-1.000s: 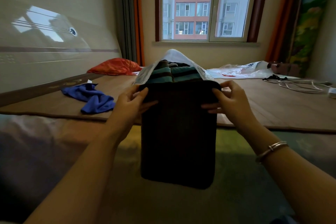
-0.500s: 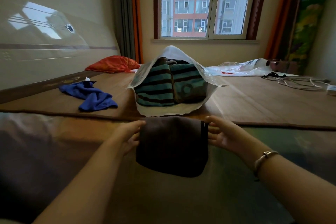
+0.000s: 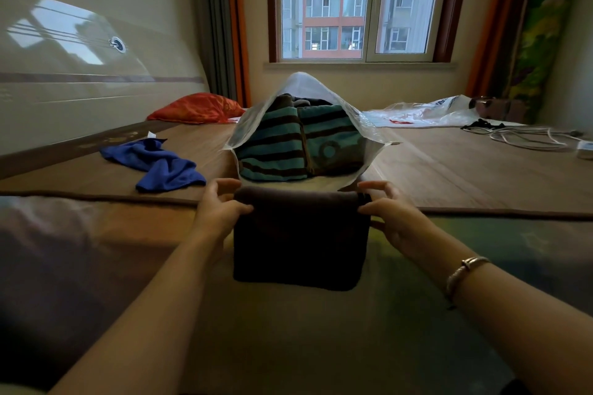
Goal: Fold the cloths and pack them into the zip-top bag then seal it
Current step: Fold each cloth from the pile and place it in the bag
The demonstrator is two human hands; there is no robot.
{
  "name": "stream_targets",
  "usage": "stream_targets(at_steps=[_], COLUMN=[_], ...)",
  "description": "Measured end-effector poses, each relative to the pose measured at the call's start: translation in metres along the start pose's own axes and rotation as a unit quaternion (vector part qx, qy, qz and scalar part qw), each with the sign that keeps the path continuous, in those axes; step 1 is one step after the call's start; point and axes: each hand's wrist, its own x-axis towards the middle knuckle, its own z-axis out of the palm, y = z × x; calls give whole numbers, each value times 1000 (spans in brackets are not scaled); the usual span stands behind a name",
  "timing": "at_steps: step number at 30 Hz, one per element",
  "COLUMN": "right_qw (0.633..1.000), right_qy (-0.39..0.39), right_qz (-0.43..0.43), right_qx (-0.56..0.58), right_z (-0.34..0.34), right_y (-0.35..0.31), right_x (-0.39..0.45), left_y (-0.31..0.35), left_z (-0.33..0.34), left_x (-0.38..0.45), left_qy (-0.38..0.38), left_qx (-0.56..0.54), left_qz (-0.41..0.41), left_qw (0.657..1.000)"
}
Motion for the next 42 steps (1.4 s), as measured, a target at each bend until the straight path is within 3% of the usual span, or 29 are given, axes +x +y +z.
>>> stream_targets(at_steps=[3, 8, 12, 15, 18, 21, 25, 27, 29, 31, 33, 39, 42], right_qw=[999, 990, 968, 942, 953, 985, 994, 992, 988, 985, 987, 981, 956], right_qy=[-8, 15, -30, 2, -12, -37, -69, -97, -124, -136, -119, -59, -1], right_qz=[-22, -16, 2, -28, -44, -46, -49, -47, -48, -50, -53, -88, -186], right_qx=[-36, -140, -248, -333, -298, -165, -68, -63, -80, -92, -90, -160, -227], right_z=[-3, -4, 0, 1, 3, 10, 14, 11, 5, -1, -6, -13, -11], right_y=[4, 5, 4, 3, -4, -13, -30, -39, -47, -52, -53, -49, -45], right_x=[0, 8, 10, 11, 4, -7, -21, -26, -31, -34, -34, -27, -23], left_y=[-4, -11, -5, -3, -3, -2, 1, 12, 24, 34, 38, 36, 31], left_z=[-2, 6, 9, 12, 12, 11, 15, 20, 25, 31, 37, 47, 48], left_x=[0, -3, 6, 7, 5, 3, 4, -2, -12, -21, -29, -32, -33], left_qy=[-37, -120, -75, -9, 32, 31, 10, -26, -135, -253, -316, -285, -268], left_qx=[13, 79, 21, -60, -97, -67, 136, 206, 204, 172, 198, 280, 302], left_qz=[1, -149, -107, -61, -24, 37, 130, 164, 174, 133, 94, 59, 11], left_qw=[999, 978, 991, 996, 994, 997, 982, 964, 954, 943, 923, 915, 915])
